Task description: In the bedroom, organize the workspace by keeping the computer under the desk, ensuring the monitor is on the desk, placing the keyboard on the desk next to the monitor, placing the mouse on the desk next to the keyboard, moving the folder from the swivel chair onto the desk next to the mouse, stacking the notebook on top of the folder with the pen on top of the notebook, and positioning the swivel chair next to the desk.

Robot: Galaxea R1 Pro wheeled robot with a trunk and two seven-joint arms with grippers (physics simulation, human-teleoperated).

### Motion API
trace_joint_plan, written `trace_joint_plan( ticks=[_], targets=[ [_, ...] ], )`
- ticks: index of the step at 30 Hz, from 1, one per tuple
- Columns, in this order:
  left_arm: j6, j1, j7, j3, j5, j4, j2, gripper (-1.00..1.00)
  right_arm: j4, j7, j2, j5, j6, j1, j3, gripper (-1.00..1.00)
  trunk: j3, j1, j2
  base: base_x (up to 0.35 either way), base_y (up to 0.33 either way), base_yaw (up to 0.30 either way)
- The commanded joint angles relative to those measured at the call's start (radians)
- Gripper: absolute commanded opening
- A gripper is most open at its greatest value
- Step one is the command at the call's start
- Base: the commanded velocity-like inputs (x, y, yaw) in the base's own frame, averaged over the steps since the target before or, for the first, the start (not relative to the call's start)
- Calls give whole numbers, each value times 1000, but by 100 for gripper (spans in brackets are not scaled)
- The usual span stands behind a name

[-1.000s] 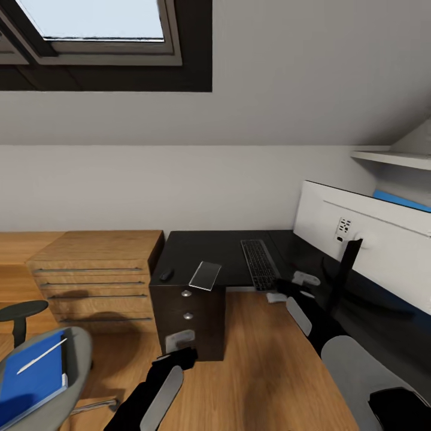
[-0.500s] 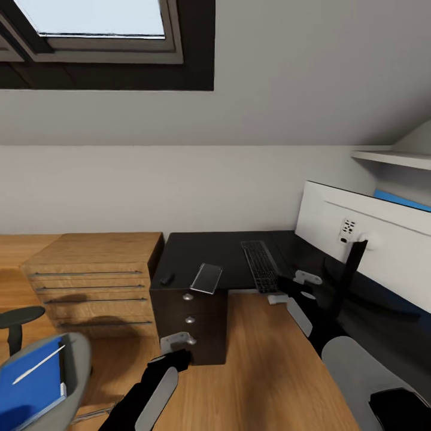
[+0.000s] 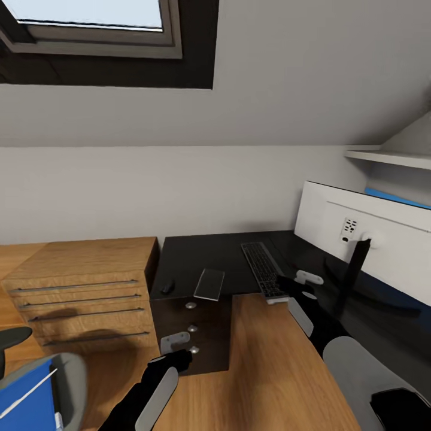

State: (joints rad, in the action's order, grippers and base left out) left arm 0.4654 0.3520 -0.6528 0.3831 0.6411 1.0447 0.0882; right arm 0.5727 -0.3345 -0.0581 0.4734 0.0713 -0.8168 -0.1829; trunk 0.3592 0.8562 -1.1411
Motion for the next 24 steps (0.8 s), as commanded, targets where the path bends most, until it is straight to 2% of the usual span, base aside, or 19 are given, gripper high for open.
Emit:
trace_joint_plan(
  ticks=[1, 11, 18, 24],
  targets=[
    [2, 1, -8, 2, 8, 1, 0, 100, 2, -10, -2, 5, 5, -1, -8, 100, 1, 0, -1, 14, 91, -66],
    [2, 1, -8, 5, 8, 1, 1, 100, 2, -10, -9, 5, 4, -1, -9, 100, 1, 0, -1, 3, 17, -12],
    [1, 1, -8, 6, 8, 1, 1, 100, -9, -9, -23, 3, -4, -1, -9, 100, 1, 0, -1, 4, 2, -2],
    [0, 1, -8, 12, 8, 1, 2, 100, -50, -10, -46, -10, -78, -1, -9, 100, 1, 0, -1, 165, 0, 0]
  ],
)
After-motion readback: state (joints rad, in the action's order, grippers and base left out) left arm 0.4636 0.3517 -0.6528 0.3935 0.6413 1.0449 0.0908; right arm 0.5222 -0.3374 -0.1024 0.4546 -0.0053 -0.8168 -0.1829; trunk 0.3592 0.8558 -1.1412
